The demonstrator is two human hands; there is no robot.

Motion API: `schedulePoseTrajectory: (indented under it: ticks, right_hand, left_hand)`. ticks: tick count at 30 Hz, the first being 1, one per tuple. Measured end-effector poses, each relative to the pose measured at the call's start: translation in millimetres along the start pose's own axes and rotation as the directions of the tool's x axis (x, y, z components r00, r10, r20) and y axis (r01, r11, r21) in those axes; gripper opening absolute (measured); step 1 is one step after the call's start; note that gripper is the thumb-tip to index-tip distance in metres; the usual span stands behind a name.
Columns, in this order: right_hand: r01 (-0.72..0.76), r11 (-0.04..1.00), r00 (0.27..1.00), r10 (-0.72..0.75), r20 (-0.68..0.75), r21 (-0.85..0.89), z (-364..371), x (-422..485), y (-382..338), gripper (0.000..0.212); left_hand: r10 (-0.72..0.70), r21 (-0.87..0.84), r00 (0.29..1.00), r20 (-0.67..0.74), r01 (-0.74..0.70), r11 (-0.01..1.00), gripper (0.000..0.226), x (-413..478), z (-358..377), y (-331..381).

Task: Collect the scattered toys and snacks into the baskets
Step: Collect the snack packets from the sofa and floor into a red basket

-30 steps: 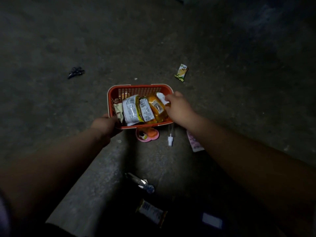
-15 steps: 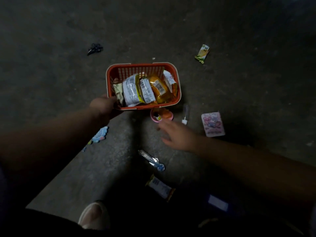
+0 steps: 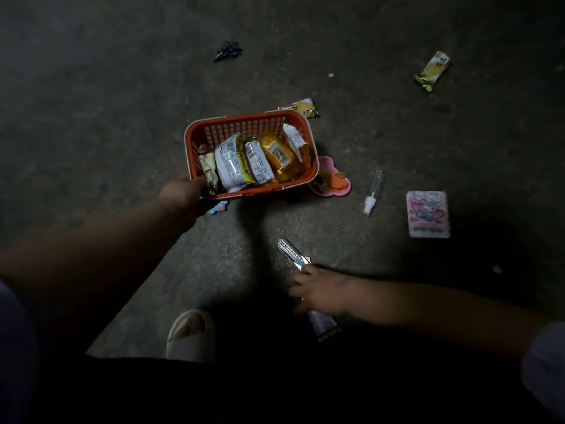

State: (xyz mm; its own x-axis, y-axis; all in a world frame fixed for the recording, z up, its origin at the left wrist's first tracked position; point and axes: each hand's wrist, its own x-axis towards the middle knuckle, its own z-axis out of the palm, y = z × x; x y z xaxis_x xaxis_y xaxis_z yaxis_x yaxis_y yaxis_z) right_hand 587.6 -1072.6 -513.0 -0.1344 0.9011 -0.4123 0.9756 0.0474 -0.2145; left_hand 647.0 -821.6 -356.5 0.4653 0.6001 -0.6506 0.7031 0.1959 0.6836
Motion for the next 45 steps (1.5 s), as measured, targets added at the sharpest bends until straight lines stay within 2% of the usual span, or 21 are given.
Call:
schedulePoseTrajectory:
  ticks: [3,5,7,9,11,12,14,16,19,23,25,27,29,30,32,34,36,39,41,43,45]
  right_hand:
    - [-0.053,0.999,0.995,0.052,-0.085,-0.009,9,-10,1,0.010]
    - [-0.093,0.996,0.987,0.093,-0.130,0.013,16,-17,3,0.013]
    - [-0.152,0.985,0.962,0.166,-0.218,0.076,20,-23,9,0.009]
    - [-0.242,0.950,0.911,0.293,-0.291,0.200,13,-30,22,0.014]
    - [-0.275,0.880,0.854,0.408,-0.323,0.387,0,-40,39,0.028]
    - [-0.296,0.843,0.825,0.463,-0.324,0.450,-10,-47,48,0.034]
    - [-0.348,0.774,0.775,0.555,-0.301,0.530,-32,-62,64,0.041]
    - [-0.383,0.735,0.719,0.618,-0.319,0.560,-54,-75,76,0.048]
    - [-0.432,0.619,0.584,0.746,-0.320,0.656,-88,-89,91,0.051]
    - [-0.462,0.444,0.312,0.892,-0.327,0.768,-126,-91,114,0.044]
    - [-0.461,0.326,0.185,0.945,-0.270,0.825,-142,-84,128,0.041]
    - [-0.496,0.187,0.094,0.982,-0.161,0.848,-152,-76,142,0.046]
    - [-0.504,0.112,0.072,0.994,-0.088,0.856,-155,-71,153,0.055]
    - [-0.501,0.121,0.094,0.992,-0.085,0.857,-155,-70,156,0.059]
    - [-0.552,0.206,0.181,0.975,-0.125,0.808,-153,-69,158,0.060]
    - [-0.674,0.291,0.287,0.950,-0.122,0.679,-148,-69,159,0.062]
    - [-0.738,0.298,0.341,0.939,-0.047,0.606,-146,-69,163,0.067]
    - [-0.693,0.258,0.371,0.928,0.025,0.673,-151,-68,172,0.065]
    - [-0.559,0.186,0.299,0.954,-0.013,0.808,-158,-73,175,0.062]
    - [-0.408,0.120,0.142,0.988,-0.067,0.905,-166,-82,179,0.056]
    - [-0.352,0.094,0.004,0.995,-0.099,0.931,-171,-91,181,0.055]
  left_hand:
    - [0.029,0.040,0.999,0.023,-0.030,0.999,0.022,-6,3,3]
    - [0.066,0.092,0.995,0.076,-0.073,0.993,0.022,-11,9,6]
    - [0.061,0.059,0.994,0.094,-0.067,0.996,0.021,-13,15,7]
    - [0.030,0.008,0.997,0.074,-0.031,0.999,0.018,-10,21,7]
    - [0.034,0.027,0.994,0.105,-0.037,0.999,0.015,-9,26,8]
    - [0.047,0.054,0.990,0.135,-0.055,0.997,0.021,-8,30,8]
    - [0.076,0.063,0.983,0.170,-0.088,0.994,0.031,-11,37,9]
    - [0.093,0.033,0.983,0.156,-0.100,0.994,0.025,-12,45,12]
    - [0.079,-0.019,0.983,0.164,-0.077,0.997,0.018,-8,57,20]
    - [0.107,-0.034,0.967,0.231,-0.102,0.994,0.025,3,68,34]
    - [0.127,-0.017,0.952,0.278,-0.128,0.992,0.024,7,74,41]
    - [0.136,0.007,0.943,0.304,-0.144,0.989,0.024,12,77,47]
    - [0.134,0.024,0.945,0.299,-0.148,0.989,0.023,20,79,51]
    - [0.129,0.032,0.949,0.288,-0.144,0.989,0.023,23,79,53]
    - [0.120,0.028,0.958,0.262,-0.131,0.991,0.022,32,78,57]
    - [0.108,0.027,0.958,0.264,-0.120,0.992,0.020,39,76,60]
    - [0.103,0.034,0.955,0.276,-0.117,0.993,0.019,45,76,60]
    - [0.086,0.022,0.961,0.261,-0.096,0.995,0.018,47,81,59]
    - [0.074,-0.021,0.964,0.255,-0.071,0.997,0.021,48,85,63]
    - [0.069,-0.071,0.963,0.261,-0.052,0.996,0.030,51,87,71]
    - [0.066,-0.111,0.962,0.266,-0.037,0.993,0.035,53,90,78]
